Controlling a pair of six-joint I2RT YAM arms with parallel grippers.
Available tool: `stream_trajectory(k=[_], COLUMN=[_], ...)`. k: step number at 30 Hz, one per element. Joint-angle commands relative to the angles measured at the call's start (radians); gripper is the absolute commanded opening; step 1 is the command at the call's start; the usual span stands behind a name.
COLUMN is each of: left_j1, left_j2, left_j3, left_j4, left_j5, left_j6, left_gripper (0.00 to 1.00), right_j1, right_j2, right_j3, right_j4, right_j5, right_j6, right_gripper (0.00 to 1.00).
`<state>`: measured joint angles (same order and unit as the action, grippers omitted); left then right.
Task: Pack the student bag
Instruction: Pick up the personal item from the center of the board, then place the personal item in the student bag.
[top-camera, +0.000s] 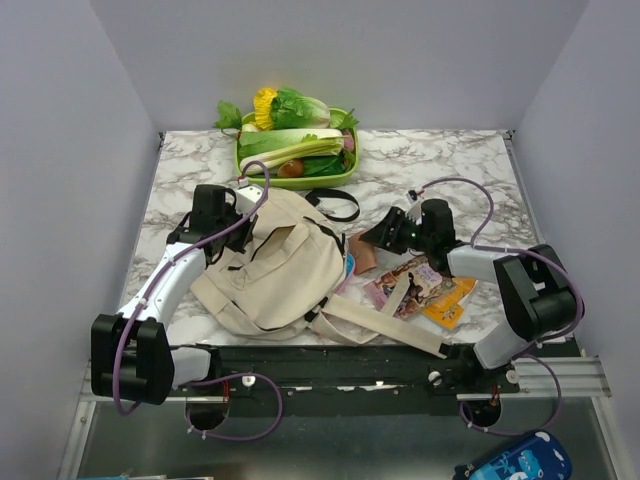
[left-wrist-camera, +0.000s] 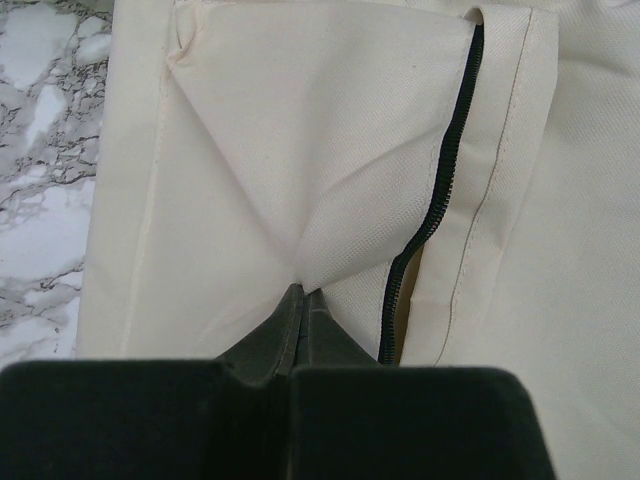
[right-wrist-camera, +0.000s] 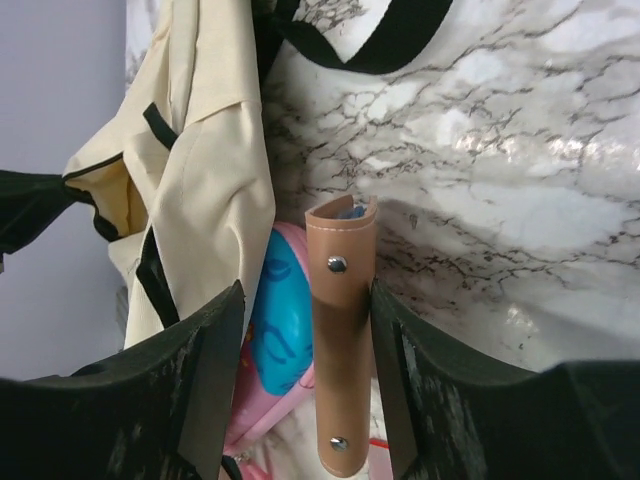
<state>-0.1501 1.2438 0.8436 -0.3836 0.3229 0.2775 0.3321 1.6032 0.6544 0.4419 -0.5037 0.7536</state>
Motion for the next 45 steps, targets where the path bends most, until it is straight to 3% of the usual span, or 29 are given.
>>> stream_trajectory(k=[1,10,14,15,17,21,28,37,45], left_j1=[0.0,-0.002,-0.003,-0.002,-0.002,-0.002,-0.002,-0.003,-0.003], left_j2=[-0.006,-0.01,-0.009,-0.009,-0.007,-0.001,0.005,0.0,-0.026], left_j3=[0.026,0.028,0.038,0.04,0.046,0.052,0.077,0.089,0.084], left_j4=[0.034,0.029,0.023,0.022,0.02,0.018,0.017,0.014,-0.001], left_j5=[0.025,0.028,0.028,0.028,0.03,0.033,0.053,0.065,0.068], left_j6=[0.006,0.006,0.0,0.0,0.0,-0.003,-0.024,-0.035,-0.034], left_gripper=[0.0,0.0,0.0,0.0,0.0,0.0,0.0,0.0,0.0], right_j1=[0.004,0.004,0.005,0.004,0.004,0.004,0.06,0.289,0.331], right_j2=[0.037,0.084,0.029,-0.023,-0.086,-0.222,-0.29,-0.089,0.141], right_j3=[-0.048,-0.075,-0.053,-0.033,-0.01,0.063,0.139,0.281,0.43], right_j4=[0.107,0.072,0.009,-0.058,-0.124,-0.279,-0.25,-0.172,-0.206], right_j5=[-0.102,-0.042,0.017,0.075,0.149,0.286,0.087,-0.09,-0.19], right_j6=[0.041,-0.039,-0.086,-0.105,-0.16,-0.233,-0.12,0.019,0.058], right_gripper=[0.59,0.45,0.22,0.1,0.06,0.03,0.01,0.01,0.01])
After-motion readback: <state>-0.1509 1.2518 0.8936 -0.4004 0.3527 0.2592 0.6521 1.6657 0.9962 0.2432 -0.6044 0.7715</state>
